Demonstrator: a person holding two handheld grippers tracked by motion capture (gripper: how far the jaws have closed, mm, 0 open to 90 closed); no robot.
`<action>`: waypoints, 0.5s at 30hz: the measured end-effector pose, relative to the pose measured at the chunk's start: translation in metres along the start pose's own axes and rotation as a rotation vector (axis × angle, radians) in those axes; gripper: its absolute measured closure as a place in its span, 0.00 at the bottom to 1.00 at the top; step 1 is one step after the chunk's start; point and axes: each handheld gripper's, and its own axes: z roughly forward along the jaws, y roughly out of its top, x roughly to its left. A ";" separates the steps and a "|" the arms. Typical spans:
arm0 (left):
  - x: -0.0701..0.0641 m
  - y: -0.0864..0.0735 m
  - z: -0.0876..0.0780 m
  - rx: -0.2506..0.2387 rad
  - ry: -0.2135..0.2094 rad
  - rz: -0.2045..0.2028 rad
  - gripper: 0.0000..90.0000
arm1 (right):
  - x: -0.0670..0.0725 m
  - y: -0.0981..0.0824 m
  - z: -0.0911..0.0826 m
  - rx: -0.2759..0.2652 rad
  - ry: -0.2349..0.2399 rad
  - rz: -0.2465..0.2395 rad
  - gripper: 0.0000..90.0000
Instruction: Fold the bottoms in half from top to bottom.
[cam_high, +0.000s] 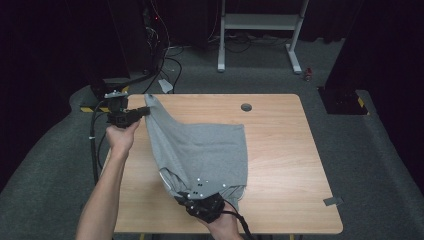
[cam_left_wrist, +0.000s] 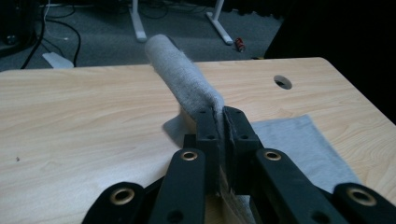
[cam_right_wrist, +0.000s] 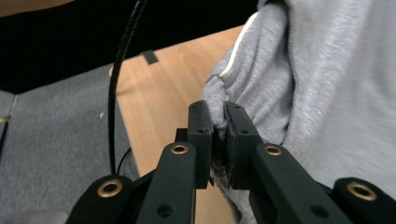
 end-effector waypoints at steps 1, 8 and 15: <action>-0.004 0.001 0.002 0.001 -0.009 0.009 0.95 | -0.002 -0.001 -0.002 -0.005 -0.001 0.007 0.92; -0.035 0.001 0.033 -0.003 -0.070 0.071 0.95 | -0.001 -0.022 -0.009 0.000 -0.033 0.041 0.92; -0.055 0.006 0.051 0.000 -0.104 0.089 0.95 | -0.005 -0.033 -0.015 -0.007 -0.066 0.061 0.91</action>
